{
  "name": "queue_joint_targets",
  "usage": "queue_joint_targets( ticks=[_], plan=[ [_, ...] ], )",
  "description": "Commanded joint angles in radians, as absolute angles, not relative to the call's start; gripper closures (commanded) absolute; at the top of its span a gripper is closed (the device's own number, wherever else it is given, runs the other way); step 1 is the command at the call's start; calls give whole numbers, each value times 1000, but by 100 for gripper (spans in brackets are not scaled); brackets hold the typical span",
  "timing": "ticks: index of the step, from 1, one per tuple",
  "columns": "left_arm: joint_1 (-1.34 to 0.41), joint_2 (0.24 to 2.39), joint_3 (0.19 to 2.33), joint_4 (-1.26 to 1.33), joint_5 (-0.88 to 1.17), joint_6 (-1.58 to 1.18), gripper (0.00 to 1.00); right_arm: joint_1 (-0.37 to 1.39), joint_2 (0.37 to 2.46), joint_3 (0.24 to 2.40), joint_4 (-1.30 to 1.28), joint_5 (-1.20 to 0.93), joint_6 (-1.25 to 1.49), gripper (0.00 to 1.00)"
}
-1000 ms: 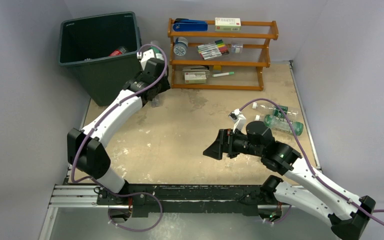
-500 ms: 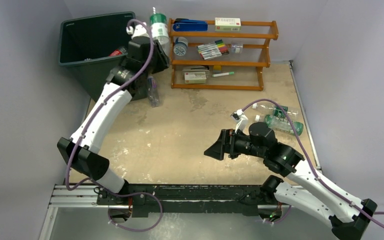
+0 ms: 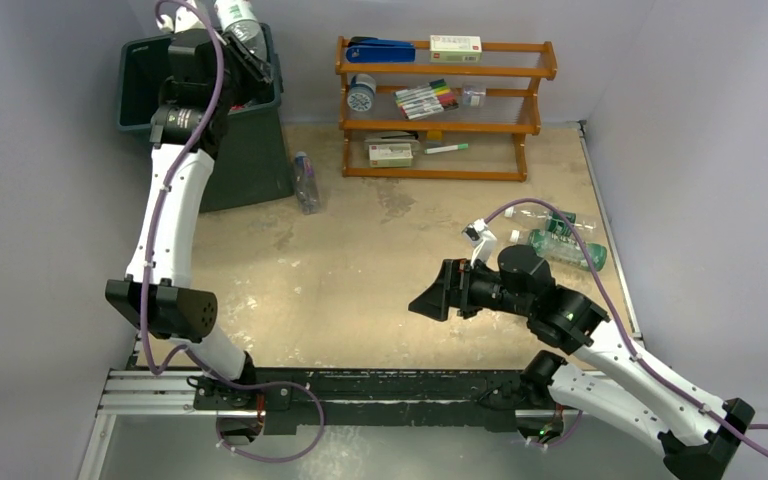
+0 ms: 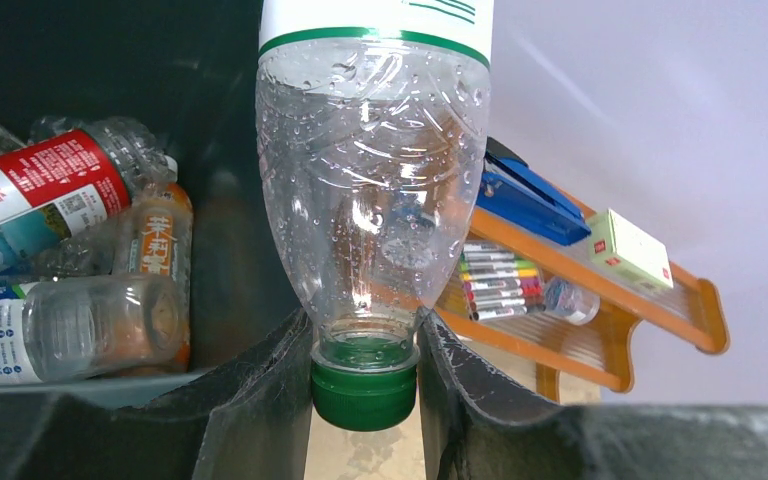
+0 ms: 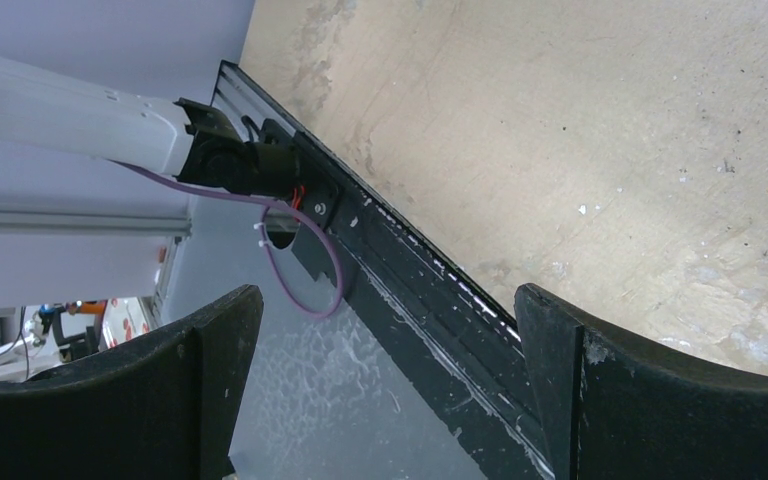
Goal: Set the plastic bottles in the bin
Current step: Pick up the plastic bottle at the center of the board, then place the plastic bottle in the trash bin.
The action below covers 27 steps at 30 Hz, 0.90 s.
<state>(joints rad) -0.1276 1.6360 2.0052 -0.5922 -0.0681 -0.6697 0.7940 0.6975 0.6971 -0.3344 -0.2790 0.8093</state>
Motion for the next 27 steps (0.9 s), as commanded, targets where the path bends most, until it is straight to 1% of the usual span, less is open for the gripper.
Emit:
queue_joint_targets(
  ticks=[1,6,16,17,18,21,22,27],
  plan=[
    [-64,1655,2033,-510,-1,-747,66,799,675,699,-331,-278,815,2],
    [-19,1682,2021,-485,-13,-794,66,799,672,695,-338,-275,815,2],
    [41,1662,1869,-344,-16,-936,65,799,689,692,-322,-283,808,2],
    [43,1665,1864,-338,-13,-946,62,799,689,690,-321,-284,808,2],
    [46,1669,1861,-333,-12,-957,56,799,690,689,-322,-282,808,2],
    [55,1676,1851,-324,-2,-988,29,799,686,685,-322,-282,808,2],
    [55,1675,1846,-314,1,-992,24,799,684,684,-322,-282,810,2],
    [55,1669,1859,-311,17,-989,23,799,676,669,-318,-283,815,2]
  ],
)
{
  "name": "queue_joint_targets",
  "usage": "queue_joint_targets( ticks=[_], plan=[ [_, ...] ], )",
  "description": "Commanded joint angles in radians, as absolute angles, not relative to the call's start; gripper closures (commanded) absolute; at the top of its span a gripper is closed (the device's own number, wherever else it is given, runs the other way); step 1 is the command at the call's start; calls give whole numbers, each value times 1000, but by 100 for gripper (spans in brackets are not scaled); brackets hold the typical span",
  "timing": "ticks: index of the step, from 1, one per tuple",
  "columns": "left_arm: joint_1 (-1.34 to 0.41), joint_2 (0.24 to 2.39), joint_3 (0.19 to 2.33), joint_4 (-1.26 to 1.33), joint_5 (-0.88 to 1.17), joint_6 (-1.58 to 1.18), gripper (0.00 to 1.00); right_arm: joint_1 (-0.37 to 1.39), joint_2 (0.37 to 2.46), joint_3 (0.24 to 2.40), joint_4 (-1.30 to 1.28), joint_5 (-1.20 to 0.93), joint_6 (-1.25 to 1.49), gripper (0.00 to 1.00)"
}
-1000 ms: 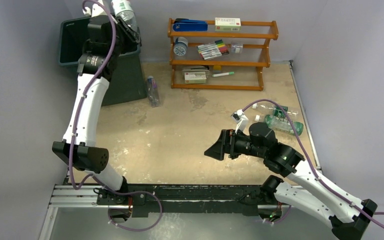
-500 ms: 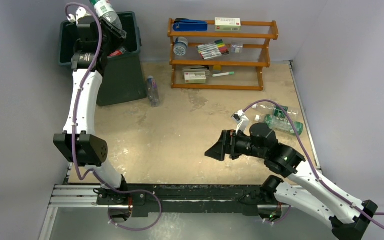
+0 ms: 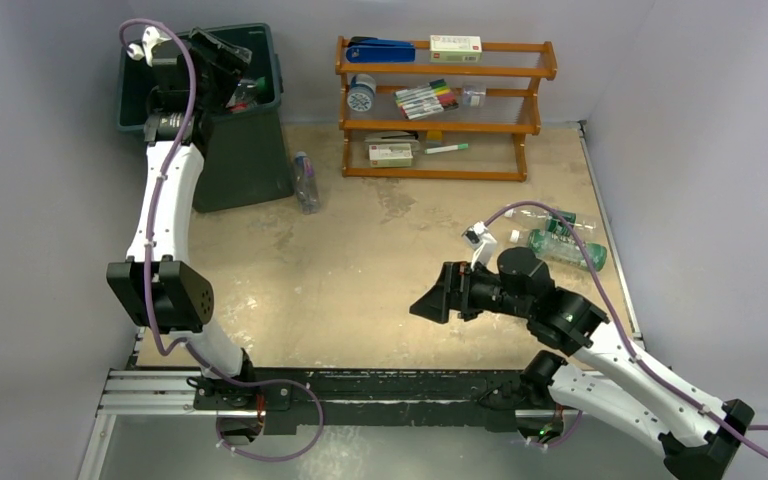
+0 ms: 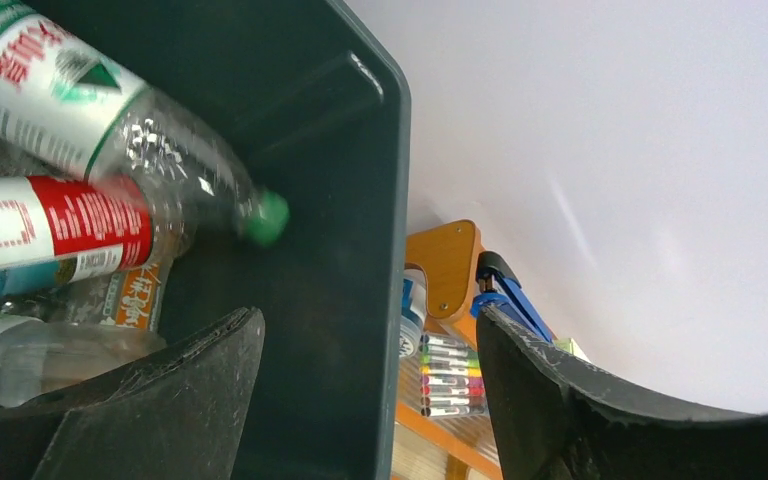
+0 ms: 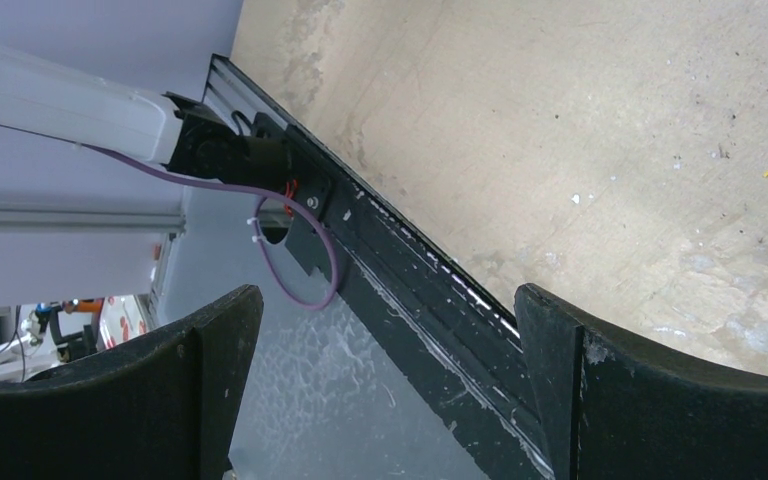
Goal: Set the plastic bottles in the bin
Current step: Place the plastic bottle in the trash bin, then pick up the plastic bottle at the center of the board.
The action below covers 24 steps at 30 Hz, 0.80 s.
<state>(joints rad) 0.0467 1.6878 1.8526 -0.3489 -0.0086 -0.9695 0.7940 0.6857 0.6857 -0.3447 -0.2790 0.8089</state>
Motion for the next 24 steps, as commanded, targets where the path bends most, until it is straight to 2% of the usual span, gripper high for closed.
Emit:
queue_joint_targets(
  ticks=[1,18,21,24],
  plan=[
    [55,1668,1863,-319,20,-984,22,799,675,667,-314,-284,815,2],
    [32,1453,1864,-591,85,-810,19,799,741,653,-239,-312,814,2],
    [-18,1415,1843,-645,52,-774,19,799,757,658,-227,-314,813,2],
    [-136,1384,1807,-700,-68,-727,19,799,769,658,-215,-316,814,2]
  ],
)
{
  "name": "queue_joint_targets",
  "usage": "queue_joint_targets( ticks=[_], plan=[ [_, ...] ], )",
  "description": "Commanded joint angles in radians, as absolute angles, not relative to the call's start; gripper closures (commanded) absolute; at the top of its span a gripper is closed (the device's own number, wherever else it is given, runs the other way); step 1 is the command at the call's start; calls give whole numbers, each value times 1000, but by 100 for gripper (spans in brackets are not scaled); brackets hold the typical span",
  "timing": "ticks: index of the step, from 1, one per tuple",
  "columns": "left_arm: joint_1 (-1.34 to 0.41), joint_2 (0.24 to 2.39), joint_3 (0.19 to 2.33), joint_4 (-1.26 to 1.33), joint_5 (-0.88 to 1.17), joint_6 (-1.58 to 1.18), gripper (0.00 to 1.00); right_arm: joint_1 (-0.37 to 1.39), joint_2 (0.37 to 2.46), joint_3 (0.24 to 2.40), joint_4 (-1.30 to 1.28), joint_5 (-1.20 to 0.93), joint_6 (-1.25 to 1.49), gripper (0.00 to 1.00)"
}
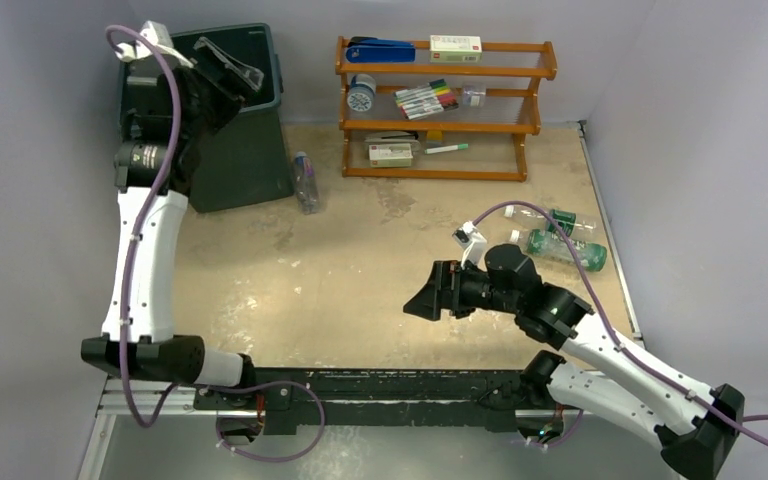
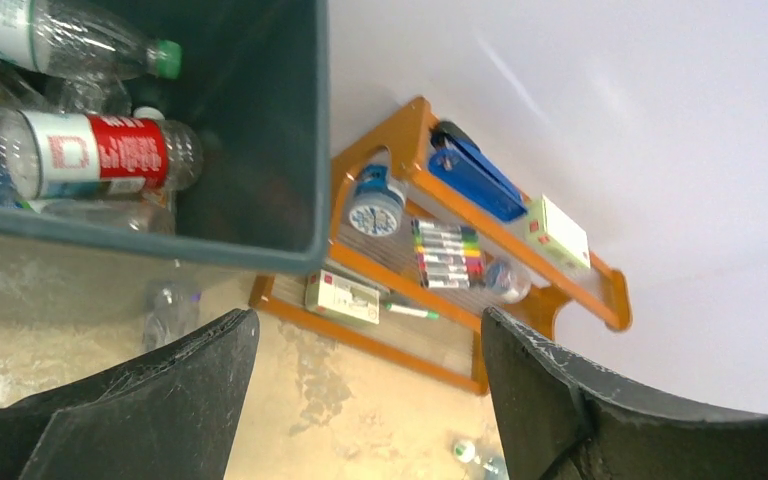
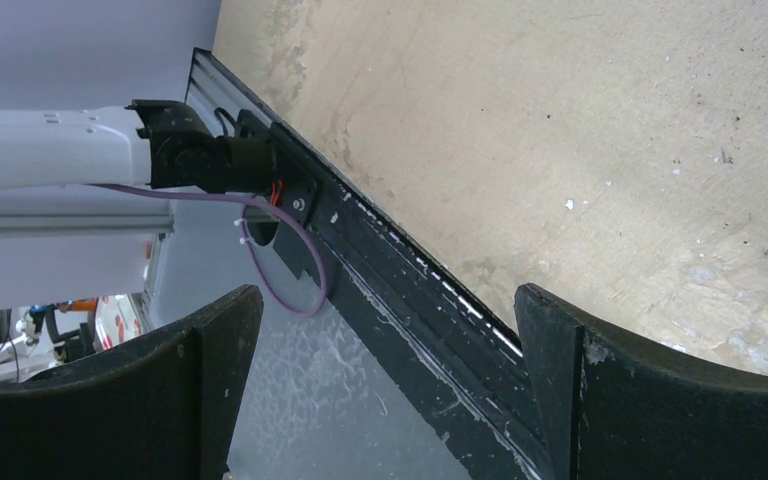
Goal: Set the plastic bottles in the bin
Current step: Pick up the plastic bottle at the center of the board.
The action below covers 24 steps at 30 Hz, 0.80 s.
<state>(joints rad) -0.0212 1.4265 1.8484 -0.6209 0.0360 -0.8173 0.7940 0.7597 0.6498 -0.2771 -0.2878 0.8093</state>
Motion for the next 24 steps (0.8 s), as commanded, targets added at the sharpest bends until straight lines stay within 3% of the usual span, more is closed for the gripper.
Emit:
queue_joint_targets(
  ticks=[1,7,13,24],
  plan=[
    [-173,1371,1792,-703,-100,-722,19,799,772,657,-210,-316,814,2],
    [-346,1285,1593,-705,-329,-709,20,799,771,657,-208,-317,821,2],
    [-405,1236,1418,-668,-390,-721,18,799,756,651,-218,-314,827,1],
    [-472,1381,1294,-626,-509,-717,15,799,735,647,-227,-312,835,0]
  ],
)
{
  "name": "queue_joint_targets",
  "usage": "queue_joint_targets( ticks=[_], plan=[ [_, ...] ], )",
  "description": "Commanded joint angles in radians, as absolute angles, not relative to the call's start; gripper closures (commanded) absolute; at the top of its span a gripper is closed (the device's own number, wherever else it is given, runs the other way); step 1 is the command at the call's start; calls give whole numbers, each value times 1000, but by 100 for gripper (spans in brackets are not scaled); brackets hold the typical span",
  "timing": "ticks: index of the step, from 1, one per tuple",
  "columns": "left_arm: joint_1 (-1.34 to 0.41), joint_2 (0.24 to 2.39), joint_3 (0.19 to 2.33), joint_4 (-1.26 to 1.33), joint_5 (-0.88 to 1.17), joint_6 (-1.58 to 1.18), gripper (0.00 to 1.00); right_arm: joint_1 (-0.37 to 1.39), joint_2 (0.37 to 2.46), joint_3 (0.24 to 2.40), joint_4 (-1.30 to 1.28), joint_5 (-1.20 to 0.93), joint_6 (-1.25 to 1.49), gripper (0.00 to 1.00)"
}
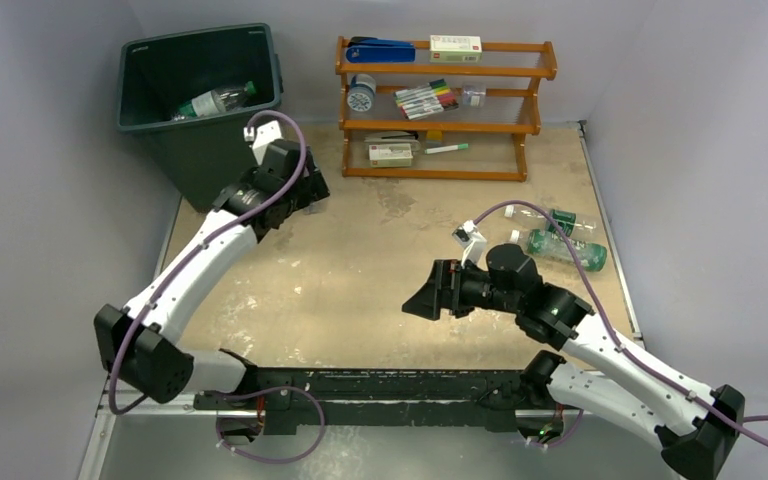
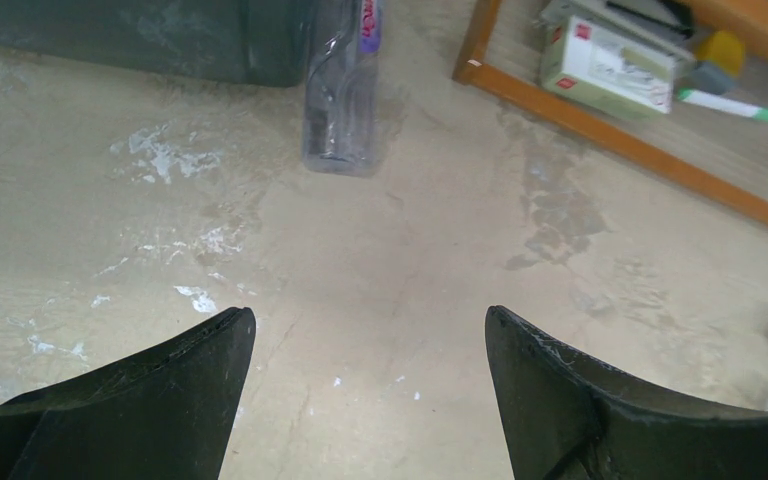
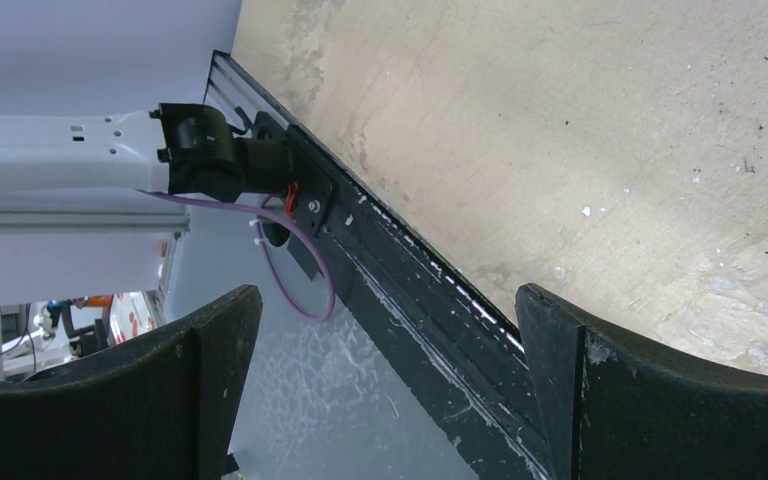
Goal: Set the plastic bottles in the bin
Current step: Pick up the plastic bottle at the center of the board.
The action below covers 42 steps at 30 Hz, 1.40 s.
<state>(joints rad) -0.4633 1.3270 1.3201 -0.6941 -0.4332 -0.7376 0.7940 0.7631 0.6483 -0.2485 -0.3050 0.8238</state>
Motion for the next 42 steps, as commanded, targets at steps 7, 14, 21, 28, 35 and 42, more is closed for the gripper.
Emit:
queue_joint_targets(
  ticks=[7,14,21,28,35,42],
  plan=[
    [-474,1496,1246,-533,-537,-736,15,799,701,640,-252,-307,838,0],
    [-475,1618,1244,-466,-591,-724,15,799,682,646,-288,-302,833,0],
    [-474,1711,1222,-347,-666,-671,15,799,672,660,-327,-297,824,0],
    [-470,1810,1263,-265,-654,-595,15,799,651,664,-362,-285,822,0],
    [-440,1876,1284,-239,-636,-561,15,799,654,666,-375,-278,811,0],
    [-415,1923,1290,-226,-632,-533,15,799,673,638,-341,-289,796,0]
  ],
)
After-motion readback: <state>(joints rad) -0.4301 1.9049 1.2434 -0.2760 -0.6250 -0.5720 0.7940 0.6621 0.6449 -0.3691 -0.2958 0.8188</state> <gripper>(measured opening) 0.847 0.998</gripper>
